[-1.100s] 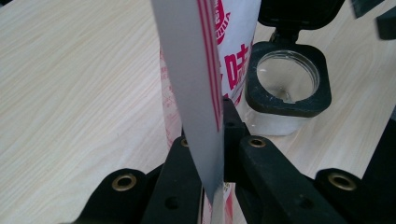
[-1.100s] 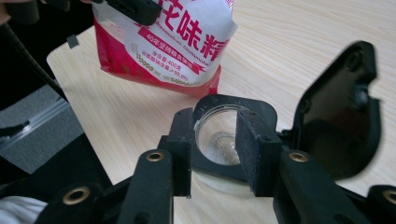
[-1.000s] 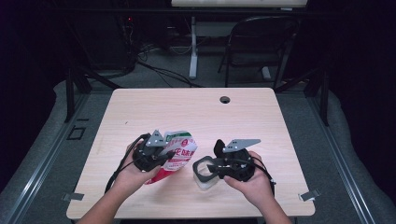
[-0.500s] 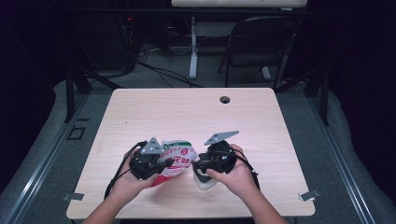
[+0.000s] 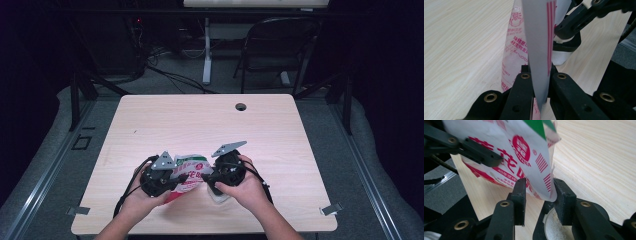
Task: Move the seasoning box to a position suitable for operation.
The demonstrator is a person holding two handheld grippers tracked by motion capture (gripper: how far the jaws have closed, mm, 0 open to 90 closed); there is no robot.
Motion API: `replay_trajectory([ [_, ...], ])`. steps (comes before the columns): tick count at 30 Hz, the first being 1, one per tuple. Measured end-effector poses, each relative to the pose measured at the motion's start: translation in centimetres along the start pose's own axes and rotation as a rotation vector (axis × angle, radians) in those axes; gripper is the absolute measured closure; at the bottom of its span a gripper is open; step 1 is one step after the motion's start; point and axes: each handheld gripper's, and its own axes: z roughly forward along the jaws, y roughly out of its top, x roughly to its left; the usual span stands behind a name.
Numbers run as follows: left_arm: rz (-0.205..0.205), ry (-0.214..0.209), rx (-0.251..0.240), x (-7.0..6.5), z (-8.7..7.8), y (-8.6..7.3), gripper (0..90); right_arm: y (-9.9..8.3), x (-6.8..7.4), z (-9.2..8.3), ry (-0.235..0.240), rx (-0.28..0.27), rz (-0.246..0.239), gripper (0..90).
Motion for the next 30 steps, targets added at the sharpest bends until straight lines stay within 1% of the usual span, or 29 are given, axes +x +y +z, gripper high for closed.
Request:
replay_trajectory([
  [1,-0.005,-0.002,0.000,0.0,0.0,-0.1,90.0,0.1,0.2,-0.6,0.007,-0.023,-0.005,64.1],
  [2,-0.007,-0.002,0.001,0.0,0.0,-0.2,90.0,0.1,0.2,-0.6,0.007,-0.023,-0.005,64.1],
  [4,-0.011,-0.004,0.005,0.0,0.0,-0.3,90.0,0.2,0.4,-1.3,0.013,-0.051,-0.008,63.8],
  [6,-0.014,-0.006,0.006,0.0,0.1,-0.5,90.0,0.4,0.7,-1.9,0.021,-0.067,-0.019,63.8],
  [8,-0.018,-0.004,0.009,0.0,0.1,-0.5,90.0,0.5,1.1,-2.2,0.024,-0.077,-0.033,64.0],
  [9,-0.018,-0.004,0.010,0.0,0.1,-0.5,90.0,0.7,1.6,-2.3,0.029,-0.079,-0.049,64.0],
  [10,-0.017,-0.003,0.010,0.0,0.1,-0.5,90.0,0.7,1.6,-2.3,0.029,-0.079,-0.049,64.0],
  [12,-0.018,-0.002,0.011,0.0,0.1,-0.6,90.0,0.8,2.0,-2.3,0.034,-0.079,-0.068,64.4],
  [13,-0.018,-0.001,0.011,0.0,0.1,-0.6,90.0,0.9,2.3,-2.2,0.044,-0.069,-0.077,65.8],
  [16,-0.024,-0.011,0.009,0.0,0.1,-0.7,90.0,0.9,2.2,-1.9,0.044,-0.057,-0.078,68.0],
  [17,-0.032,-0.018,0.004,0.1,0.0,-0.8,90.0,1.0,2.0,-1.5,0.048,-0.035,-0.075,69.7],
  [18,-0.032,-0.018,0.004,0.1,0.0,-0.8,90.0,1.0,2.0,-1.5,0.048,-0.035,-0.075,69.7],
  [20,-0.035,-0.021,0.000,0.2,0.1,-0.8,90.0,1.0,1.8,-0.9,0.052,-0.026,-0.064,71.0],
  [22,-0.037,-0.023,-0.002,0.2,0.1,-0.8,90.0,1.0,1.5,0.0,0.057,0.016,-0.065,73.6],
  [23,-0.037,-0.024,-0.002,0.2,0.1,-0.8,90.0,0.9,1.5,0.4,0.058,0.023,-0.062,74.4],
  [24,-0.035,-0.025,-0.002,0.2,0.1,-0.8,90.0,0.9,1.5,0.4,0.058,0.023,-0.062,74.4],
  [27,-0.032,-0.027,0.003,0.1,0.1,-0.7,90.0,0.8,1.5,1.4,0.060,0.058,-0.067,76.9],
  [30,-0.035,-0.026,0.000,0.1,0.2,-0.8,90.0,0.8,1.5,1.7,0.057,0.071,-0.077,77.9],
])
